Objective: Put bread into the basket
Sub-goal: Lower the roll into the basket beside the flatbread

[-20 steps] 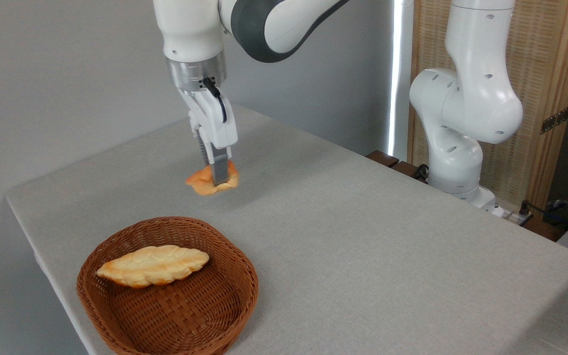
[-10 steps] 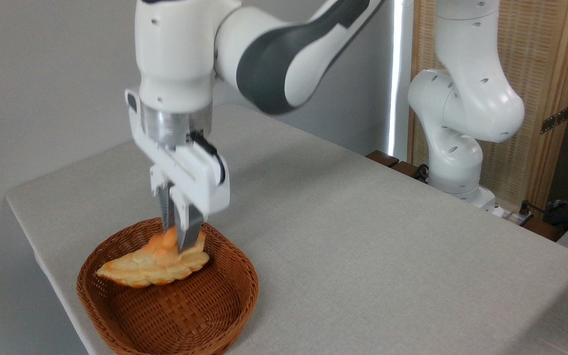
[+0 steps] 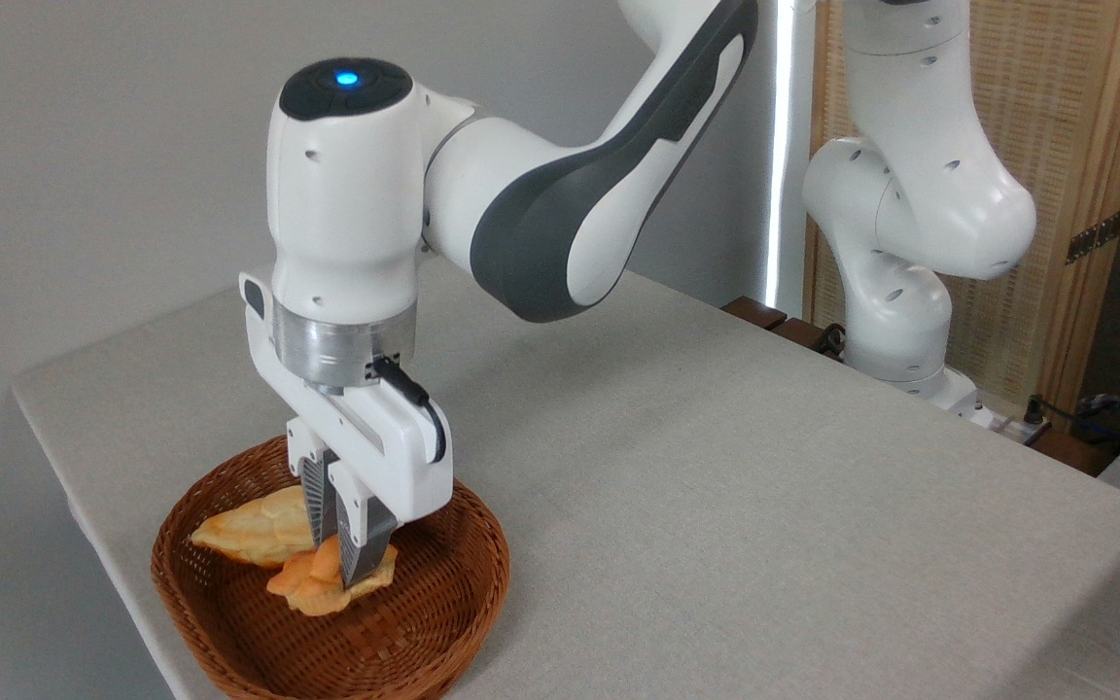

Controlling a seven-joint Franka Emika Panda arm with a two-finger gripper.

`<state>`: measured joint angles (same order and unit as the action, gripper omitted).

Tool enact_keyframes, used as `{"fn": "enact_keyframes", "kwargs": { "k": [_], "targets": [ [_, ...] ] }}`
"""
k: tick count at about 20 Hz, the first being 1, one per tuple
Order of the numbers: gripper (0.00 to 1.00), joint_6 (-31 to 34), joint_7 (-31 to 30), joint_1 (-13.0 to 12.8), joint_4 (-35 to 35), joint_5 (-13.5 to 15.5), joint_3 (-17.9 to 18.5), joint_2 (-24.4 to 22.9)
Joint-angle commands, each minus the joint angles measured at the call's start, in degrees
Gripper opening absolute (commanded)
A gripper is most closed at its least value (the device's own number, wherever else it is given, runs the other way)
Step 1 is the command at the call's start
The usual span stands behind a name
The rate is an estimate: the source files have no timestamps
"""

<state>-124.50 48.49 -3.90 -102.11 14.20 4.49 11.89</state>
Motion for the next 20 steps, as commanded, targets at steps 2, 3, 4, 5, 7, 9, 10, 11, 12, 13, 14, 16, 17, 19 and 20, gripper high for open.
{"fn": "enact_keyframes", "kwargs": {
  "k": [2, 3, 4, 5, 7, 9, 10, 11, 12, 13, 14, 16, 17, 19, 20],
  "targets": [
    [0.57, -0.3, 1.2, -0.1, 0.9, -1.1, 0.3, 1.6],
    [0.59, -0.3, 1.2, -0.1, 0.9, -1.1, 0.3, 1.6],
    [0.66, -0.3, 1.2, -0.1, 0.9, -1.5, 0.3, 1.6],
    [0.69, -0.3, 1.2, -0.1, 0.8, -1.7, 0.3, 1.6],
    [0.74, -0.3, 1.2, -0.1, 0.8, -2.2, 0.3, 1.6],
    [0.76, -0.3, 1.2, -0.1, 0.8, -2.2, 0.3, 1.6],
    [0.80, -0.3, 1.2, -0.1, 0.8, -2.2, 0.2, 1.6],
    [0.84, -0.2, 1.2, -0.1, 0.8, -2.3, 0.2, 1.6],
    [0.85, -0.2, 1.2, -0.1, 0.8, -2.3, 0.2, 1.6],
    [0.87, -0.2, 1.2, -0.1, 0.8, -2.3, 0.2, 1.6],
    [0.89, -0.3, 1.2, -0.1, 0.8, -2.3, 0.2, 1.6],
    [0.93, -0.3, 1.2, -0.1, 0.8, -2.3, 0.2, 1.6],
    [0.95, -0.3, 1.2, -0.1, 0.8, -2.3, 0.2, 1.6],
    [0.98, -0.3, 1.2, -0.1, 0.8, -2.3, 0.2, 1.6],
    [0.99, -0.2, 1.2, -0.1, 0.8, -2.5, 0.2, 1.6]
  ]
}}
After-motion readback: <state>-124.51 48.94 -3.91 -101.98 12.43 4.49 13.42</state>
